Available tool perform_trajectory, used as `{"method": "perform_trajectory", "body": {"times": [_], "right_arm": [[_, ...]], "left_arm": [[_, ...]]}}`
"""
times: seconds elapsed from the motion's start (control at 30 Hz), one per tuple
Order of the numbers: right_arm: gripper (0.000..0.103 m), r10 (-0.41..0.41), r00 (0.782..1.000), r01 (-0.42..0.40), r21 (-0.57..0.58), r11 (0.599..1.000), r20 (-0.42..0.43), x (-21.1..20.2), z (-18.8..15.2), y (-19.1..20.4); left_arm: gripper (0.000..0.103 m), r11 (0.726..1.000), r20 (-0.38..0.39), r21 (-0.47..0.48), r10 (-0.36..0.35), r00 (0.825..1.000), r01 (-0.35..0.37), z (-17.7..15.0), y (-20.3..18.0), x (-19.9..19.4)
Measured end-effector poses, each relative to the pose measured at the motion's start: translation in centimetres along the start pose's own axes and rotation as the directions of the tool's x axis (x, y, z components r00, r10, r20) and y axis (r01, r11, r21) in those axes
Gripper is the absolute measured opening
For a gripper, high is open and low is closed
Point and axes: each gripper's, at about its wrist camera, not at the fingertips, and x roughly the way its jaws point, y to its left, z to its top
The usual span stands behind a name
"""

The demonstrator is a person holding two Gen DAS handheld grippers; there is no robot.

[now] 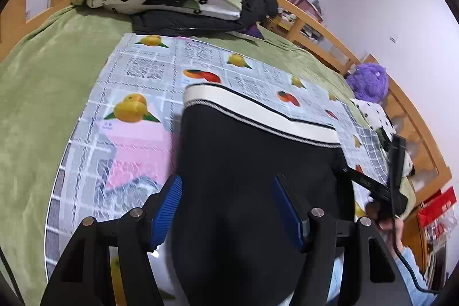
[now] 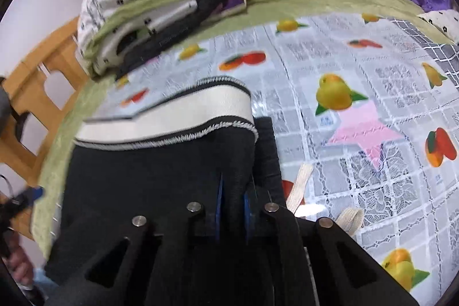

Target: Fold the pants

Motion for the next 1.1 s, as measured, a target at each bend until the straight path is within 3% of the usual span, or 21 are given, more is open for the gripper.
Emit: {"method": "perform_trajectory", "body": {"times": [0.07,0.2,0.37,0.5,0.57,0.7,0.77,0.83,0.87,0.9,0.97,1.1], "right_arm": [[0.023,0.009,1.0,-0.009,0.019,1.0,-0.002,-0.6,0.0,-0.4],[0.023,0.013,1.0,-0.013,0.024,1.0,-0.022,-3.1,-0.9,-0.2],[0.03,0.036,0.999,-0.036,-0.013,0.999,-0.029,-5.8,-3.9,0.1],[0.038,0.076,0.995,-0.075,0.015,0.997,-0.071,-6.2,-6.0,-0.7],[0.039,0.094,0.991,-0.09,0.037,0.995,-0.094,-6.2,-7.1,-1.1],[0.053,0.099,0.985,-0.092,0.05,0.994,-0.139,-6.2,-9.3,-1.5],[0.054,0.116,0.98,-0.108,0.056,0.993,-0.163,-5.8,-10.2,-1.8],[0.054,0.146,0.975,-0.132,0.09,0.987,-0.165,-5.1,-10.9,-2.2],[0.053,0.154,0.975,-0.139,0.103,0.985,-0.16,-4.9,-11.0,-2.4],[0.044,0.156,0.976,-0.14,0.107,0.984,-0.154,-4.9,-10.9,-2.4],[0.029,0.146,0.981,-0.133,0.108,0.985,-0.129,-5.4,-11.0,-2.6],[0.024,0.139,0.984,-0.131,0.078,0.988,-0.108,-5.9,-11.4,-2.6]], "left_arm": [[0.063,0.999,-0.002,0.022,0.023,1.0,-0.023,-1.3,-0.4,-1.0],[0.063,0.99,0.01,0.055,0.13,0.991,-0.131,-5.1,-0.6,-3.4],[0.067,0.986,-0.046,0.134,0.11,0.993,-0.103,-10.3,-2.1,-5.7],[0.067,0.948,-0.077,0.229,0.245,0.966,-0.222,-12.4,-2.9,-3.7],[0.067,0.939,-0.101,0.241,0.275,0.956,-0.245,-12.8,-2.9,-2.4],[0.067,0.914,-0.163,0.318,0.317,0.934,-0.254,-13.8,-3.4,0.3],[0.067,0.885,-0.13,0.369,0.351,0.927,-0.284,-14.3,-4.0,0.9],[0.067,0.88,-0.092,0.368,0.356,0.93,-0.301,-14.1,-4.0,0.9],[0.058,0.884,-0.077,0.36,0.347,0.935,-0.298,-13.9,-3.9,0.9],[0.044,0.895,-0.073,0.35,0.322,0.944,-0.278,-13.7,-3.8,0.8],[0.032,0.92,-0.056,0.306,0.275,0.96,-0.246,-13.4,-3.2,0.3],[0.028,0.941,-0.045,0.256,0.238,0.97,-0.219,-13.5,-2.5,0.0]]}}
